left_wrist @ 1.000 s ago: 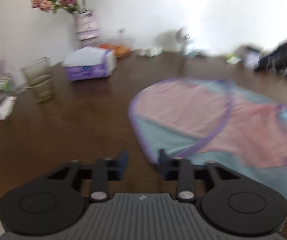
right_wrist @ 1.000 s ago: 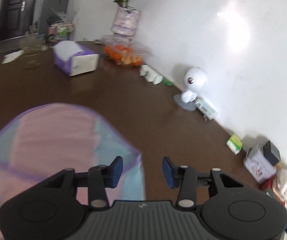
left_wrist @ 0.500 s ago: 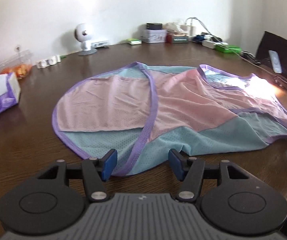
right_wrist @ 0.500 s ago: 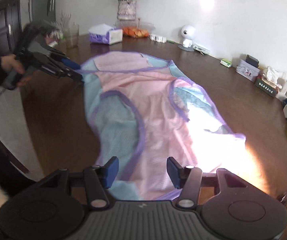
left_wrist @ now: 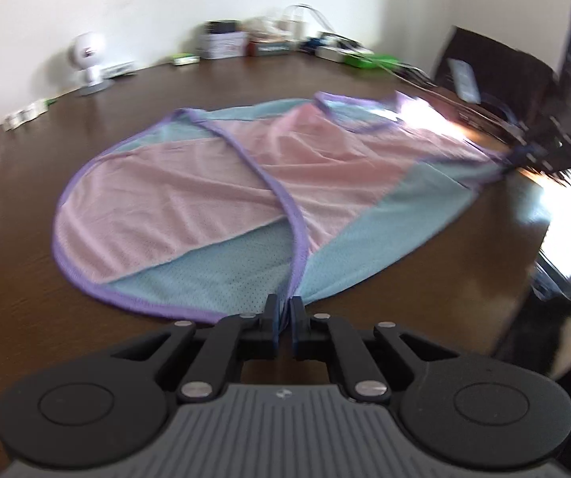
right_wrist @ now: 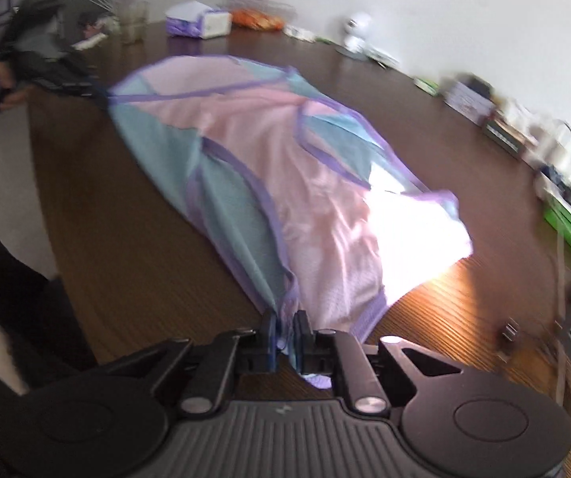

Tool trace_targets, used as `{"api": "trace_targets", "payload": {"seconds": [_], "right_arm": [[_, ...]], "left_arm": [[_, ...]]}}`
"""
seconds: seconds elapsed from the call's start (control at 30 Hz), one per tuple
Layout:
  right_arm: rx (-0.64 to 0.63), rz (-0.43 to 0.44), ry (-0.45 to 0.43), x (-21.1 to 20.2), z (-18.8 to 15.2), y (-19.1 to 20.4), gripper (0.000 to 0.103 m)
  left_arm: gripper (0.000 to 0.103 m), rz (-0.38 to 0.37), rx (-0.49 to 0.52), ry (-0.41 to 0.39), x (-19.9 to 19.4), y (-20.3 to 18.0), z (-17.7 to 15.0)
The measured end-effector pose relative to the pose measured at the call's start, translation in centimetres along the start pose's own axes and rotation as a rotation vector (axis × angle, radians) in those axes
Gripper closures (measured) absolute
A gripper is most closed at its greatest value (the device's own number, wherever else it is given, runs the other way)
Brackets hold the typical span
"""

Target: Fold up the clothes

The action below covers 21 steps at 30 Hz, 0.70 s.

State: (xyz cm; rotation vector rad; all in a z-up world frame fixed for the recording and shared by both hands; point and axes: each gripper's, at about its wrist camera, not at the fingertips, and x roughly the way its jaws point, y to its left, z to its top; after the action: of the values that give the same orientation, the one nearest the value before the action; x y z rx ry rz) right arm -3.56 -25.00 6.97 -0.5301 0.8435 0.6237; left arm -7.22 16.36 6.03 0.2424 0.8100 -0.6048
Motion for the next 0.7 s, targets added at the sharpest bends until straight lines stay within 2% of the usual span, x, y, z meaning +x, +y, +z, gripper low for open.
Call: {"api": "trace_targets", "payload": {"seconds": [0.07,0.13,0.17,0.2,0.27,0.33,0.4,0.43,0.53,0.57,0.6,0.7], "right_arm": [[-0.063,-0.052,-0.042,-1.8,0.0,0.5,0.087],[-0.063,0.008,-0.133,-2.6,0.9,1.5,0.078],[-0.056,0.048,-0.181,-2.9,1.4,2.0,0.069],[-0.054,0.082,-0.215,-2.6,2.0,2.8,0.068],[-0.069,0.118,-0.235,-0.7,3.1,4.7,0.070],[-0.083,0.116,-0.244,1.1,4.1,6.1,0.070],[-0.066,0.121,-0.240,2.6,4.6,6.9,0.071],[-0.064,0.116,-0.235,3.0,4.8,7.1,0.071],[-0.046,0.109,-0.225,3.7,4.8,7.2,0.089],[-0.021,0.133,-0.221,3.8,4.3,6.9,0.099],[-0.006,0.158,-0.219,3.7,4.0,6.8,0.099],[-0.036,0.179,-0.208,2.9,3.3,7.4,0.098]], "left_arm": [[0.090,-0.027,0.032,-0.021,-0.8,-1.6,0.1],[0.060,-0.068,0.046,-0.058,-1.3,-2.2,0.1],[0.058,-0.073,0.047,-0.066,-1.1,-2.2,0.2],[0.058,-0.072,0.045,-0.065,-0.8,-2.0,0.3],[0.060,-0.070,0.033,-0.063,-0.2,-1.2,0.4],[0.065,-0.066,0.019,-0.062,0.4,-0.3,0.5],[0.067,-0.063,0.007,-0.062,0.9,0.6,0.6],[0.073,-0.062,0.008,-0.065,0.8,0.2,0.1],[0.092,-0.065,0.031,-0.064,0.7,-0.7,-0.7],[0.095,-0.061,0.038,-0.069,0.8,-0.8,-0.8],[0.101,-0.056,0.042,-0.072,0.8,-0.9,-0.9],[0.100,-0.055,0.032,-0.068,0.4,-0.5,-1.0]]}}
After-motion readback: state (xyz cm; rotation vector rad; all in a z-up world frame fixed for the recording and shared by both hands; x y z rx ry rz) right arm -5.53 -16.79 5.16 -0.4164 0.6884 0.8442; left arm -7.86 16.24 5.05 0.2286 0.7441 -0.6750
